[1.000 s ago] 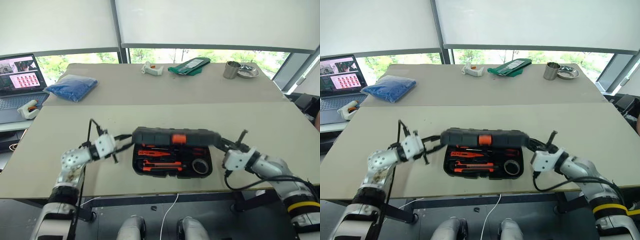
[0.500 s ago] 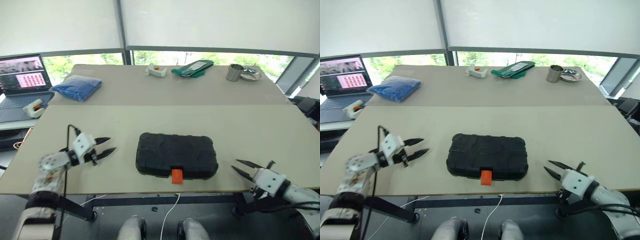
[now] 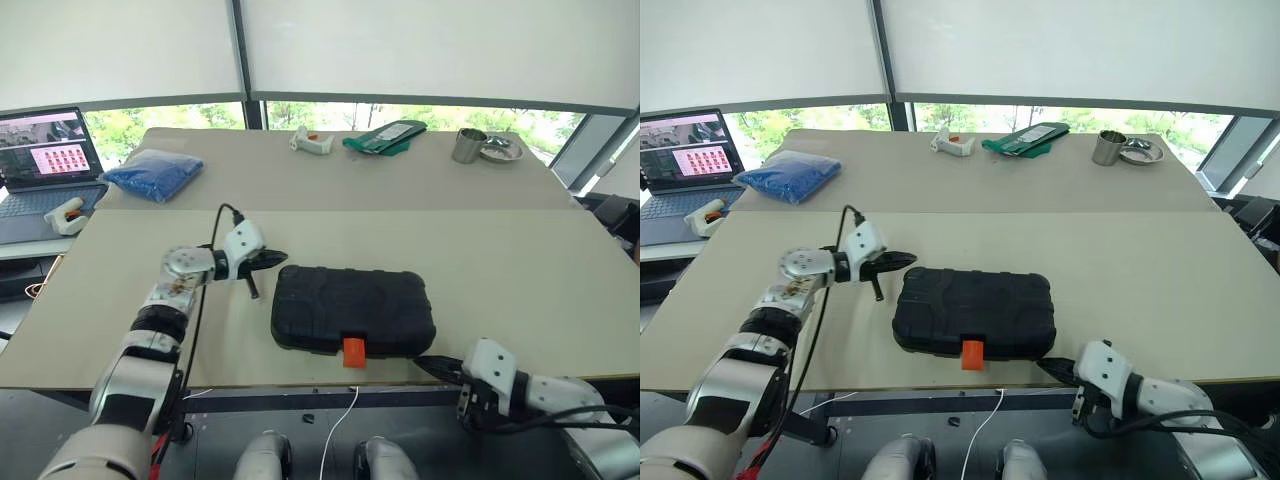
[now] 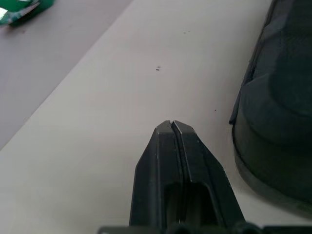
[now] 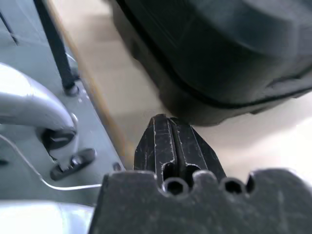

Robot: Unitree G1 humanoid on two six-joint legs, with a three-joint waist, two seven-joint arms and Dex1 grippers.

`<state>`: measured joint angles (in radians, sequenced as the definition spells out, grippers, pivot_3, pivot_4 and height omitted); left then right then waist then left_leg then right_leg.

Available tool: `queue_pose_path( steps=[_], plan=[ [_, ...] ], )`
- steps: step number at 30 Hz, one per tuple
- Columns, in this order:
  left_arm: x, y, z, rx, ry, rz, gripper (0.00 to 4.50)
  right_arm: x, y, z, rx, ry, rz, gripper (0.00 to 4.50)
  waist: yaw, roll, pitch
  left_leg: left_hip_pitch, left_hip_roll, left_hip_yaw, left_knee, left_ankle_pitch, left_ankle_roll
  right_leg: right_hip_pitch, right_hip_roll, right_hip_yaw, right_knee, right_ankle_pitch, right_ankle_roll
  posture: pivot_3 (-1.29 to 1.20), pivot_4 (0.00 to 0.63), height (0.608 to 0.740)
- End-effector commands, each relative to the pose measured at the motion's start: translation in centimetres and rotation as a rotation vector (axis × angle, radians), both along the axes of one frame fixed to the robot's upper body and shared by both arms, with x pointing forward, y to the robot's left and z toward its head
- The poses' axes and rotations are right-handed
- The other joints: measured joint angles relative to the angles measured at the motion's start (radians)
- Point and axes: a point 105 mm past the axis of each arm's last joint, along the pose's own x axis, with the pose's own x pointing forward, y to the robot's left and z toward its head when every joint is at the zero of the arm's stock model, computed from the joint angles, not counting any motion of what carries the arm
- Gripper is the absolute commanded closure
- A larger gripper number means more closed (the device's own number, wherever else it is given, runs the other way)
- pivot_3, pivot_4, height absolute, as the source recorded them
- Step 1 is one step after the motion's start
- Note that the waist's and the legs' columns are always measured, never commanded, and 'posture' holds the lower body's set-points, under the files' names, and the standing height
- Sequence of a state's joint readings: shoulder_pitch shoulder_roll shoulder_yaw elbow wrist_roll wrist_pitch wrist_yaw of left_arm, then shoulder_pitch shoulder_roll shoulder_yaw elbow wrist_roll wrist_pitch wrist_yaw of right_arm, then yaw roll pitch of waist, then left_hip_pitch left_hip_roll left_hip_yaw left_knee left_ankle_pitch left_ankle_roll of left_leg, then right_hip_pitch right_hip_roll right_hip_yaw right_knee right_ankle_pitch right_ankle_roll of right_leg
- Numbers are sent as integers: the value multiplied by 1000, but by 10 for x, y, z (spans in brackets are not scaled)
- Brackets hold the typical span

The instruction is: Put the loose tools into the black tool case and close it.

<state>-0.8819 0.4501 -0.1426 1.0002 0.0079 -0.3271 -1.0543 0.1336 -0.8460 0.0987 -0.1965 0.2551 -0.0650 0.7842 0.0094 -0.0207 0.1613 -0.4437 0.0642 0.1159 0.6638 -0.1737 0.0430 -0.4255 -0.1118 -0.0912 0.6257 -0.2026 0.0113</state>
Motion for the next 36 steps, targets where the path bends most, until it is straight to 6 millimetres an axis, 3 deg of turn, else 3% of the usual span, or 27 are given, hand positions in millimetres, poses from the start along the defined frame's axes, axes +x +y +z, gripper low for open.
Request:
queue_pose_path(
  steps=[1, 7, 12, 18, 20, 24, 30, 33, 36],
  plan=[
    [-3, -8, -5, 28, 32, -64, 4451, 18, -8, 0, -66, -6, -46, 4500, -5, -2, 1, 0, 0, 0, 0, 0, 0, 0, 0, 0, 0, 0, 0, 0, 150, 740],
    [-21, 0, -14, -20, 79, -121, 4451, 50, -4, 19, 4, -89, -120, 4500, -10, -3, 1, 1, 2, 0, 0, 0, 0, 0, 0, 0, 1, 0, 0, 0, 150, 740],
    [-34, 12, -10, -119, 78, -92, 4451, 74, 0, 28, 47, -146, -163, 4500, -15, -3, 1, 0, 2, 0, 0, 0, 0, -1, 0, 0, 2, 1, 1, 0, 150, 740],
    [-35, 38, 8, -353, 121, 104, 4451, 85, -5, 29, 71, -177, -205, 4500, -12, -2, 1, -3, 2, 0, 0, 3, 5, -4, 0, 0, 2, 2, 2, 0, 150, 740],
    [-45, 41, 27, -410, 134, 41, 4451, 81, -10, 30, 84, -171, -216, 4500, -11, -2, 1, -3, 2, 0, 0, 3, 5, -4, 0, 0, 2, 2, 3, 0, 150, 740],
    [-70, 10, 46, -314, 204, -193, 4451, 60, -14, 35, 175, -160, -188, 4500, -2, -2, 1, -3, 2, 0, 0, 3, 5, -3, 0, -1, 2, 1, 2, 0, 150, 740],
    [-70, -54, 59, -299, 196, -328, 4451, 31, -6, 48, 304, -179, -140, 4500, 12, -1, 1, -1, 1, -1, 0, -1, -1, 0, -1, 0, 1, -1, 2, 0, 150, 740],
    [-60, -86, 46, -242, 207, -307, 4451, 21, 5, 66, 365, -229, -104, 4500, 13, -1, 1, -1, 0, -1, 1, -1, -1, 1, 0, 0, 1, -1, 2, 0, 150, 740],
    [-54, -107, 22, -108, 241, -289, 4451, 17, 16, 68, 380, -213, -84, 4500, 6, -1, 1, -1, -2, -2, 1, 0, 1, 1, 0, 1, 1, 0, 3, 0, 150, 740]
  ],
)
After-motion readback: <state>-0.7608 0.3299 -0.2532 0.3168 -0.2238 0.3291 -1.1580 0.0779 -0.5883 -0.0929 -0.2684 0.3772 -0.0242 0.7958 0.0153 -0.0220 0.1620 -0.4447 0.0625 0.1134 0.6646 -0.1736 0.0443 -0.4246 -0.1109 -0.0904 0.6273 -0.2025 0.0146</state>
